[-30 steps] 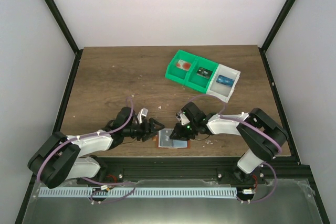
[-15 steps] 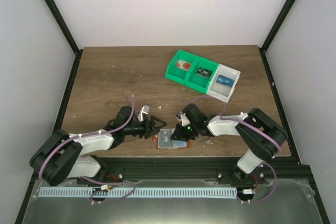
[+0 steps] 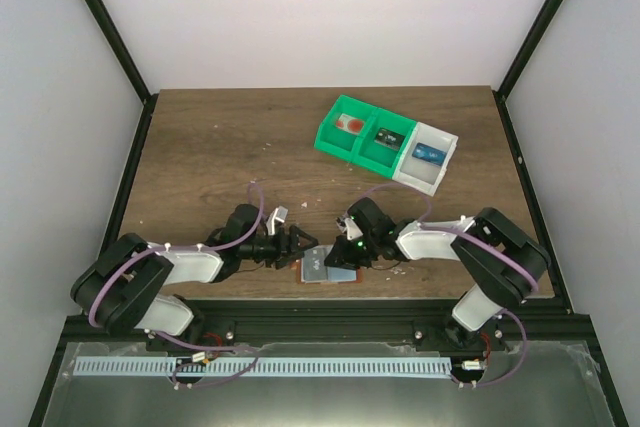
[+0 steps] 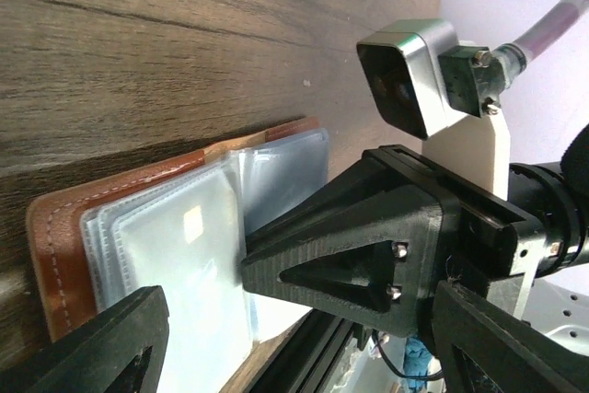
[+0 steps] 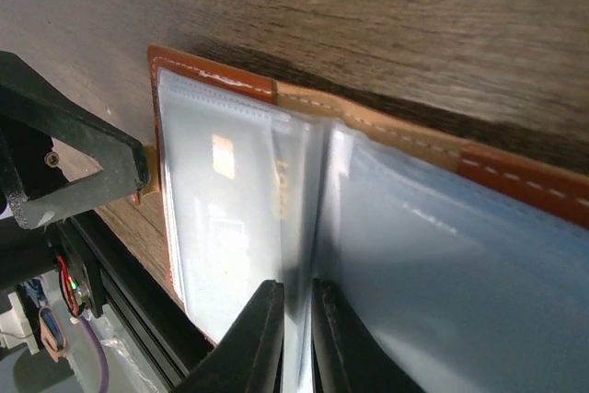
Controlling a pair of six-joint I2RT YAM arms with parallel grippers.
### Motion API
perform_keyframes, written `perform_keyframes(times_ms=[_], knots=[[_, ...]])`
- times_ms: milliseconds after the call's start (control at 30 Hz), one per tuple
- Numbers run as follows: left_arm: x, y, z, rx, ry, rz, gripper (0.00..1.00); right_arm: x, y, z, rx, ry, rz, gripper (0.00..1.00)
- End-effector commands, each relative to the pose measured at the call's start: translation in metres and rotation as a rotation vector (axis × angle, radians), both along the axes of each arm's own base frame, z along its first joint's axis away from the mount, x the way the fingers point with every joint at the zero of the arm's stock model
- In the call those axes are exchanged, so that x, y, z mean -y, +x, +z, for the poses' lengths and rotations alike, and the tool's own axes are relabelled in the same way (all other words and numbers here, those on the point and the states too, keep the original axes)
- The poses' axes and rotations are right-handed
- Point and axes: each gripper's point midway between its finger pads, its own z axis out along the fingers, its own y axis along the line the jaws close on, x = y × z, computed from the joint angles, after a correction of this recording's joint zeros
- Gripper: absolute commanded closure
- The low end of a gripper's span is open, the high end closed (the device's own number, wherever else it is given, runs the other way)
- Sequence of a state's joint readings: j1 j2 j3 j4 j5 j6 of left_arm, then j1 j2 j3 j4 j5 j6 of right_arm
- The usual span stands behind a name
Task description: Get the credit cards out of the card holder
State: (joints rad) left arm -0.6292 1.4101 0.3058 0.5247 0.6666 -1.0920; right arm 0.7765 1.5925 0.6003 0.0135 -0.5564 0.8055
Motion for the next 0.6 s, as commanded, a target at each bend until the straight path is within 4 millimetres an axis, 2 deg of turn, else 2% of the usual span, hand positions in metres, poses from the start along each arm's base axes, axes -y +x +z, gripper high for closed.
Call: perform_keyframes(times_ms=[0, 67, 233, 567], knots=[[-0.003, -0.005, -0.006, 0.012, 0.025, -0.016, 0.20, 0.008, -0.002, 0.005, -0.004, -0.054, -0.028, 0.88], [-0.004, -0.007, -0.006, 0.008, 0.029, -0.017, 0.20, 0.007, 0.002, 0.016, 0.020, -0.040, -0.048, 0.88], [-0.008, -0.009, -0.002, 0.016, 0.028, -0.009, 0.20, 0.006, 0.003, 0.027, 0.040, -0.023, -0.058, 0.88], [-0.007, -0.014, -0.006, -0.011, 0.005, -0.008, 0.19, -0.007, -0.001, 0.022, 0.019, -0.021, -0.038, 0.85]])
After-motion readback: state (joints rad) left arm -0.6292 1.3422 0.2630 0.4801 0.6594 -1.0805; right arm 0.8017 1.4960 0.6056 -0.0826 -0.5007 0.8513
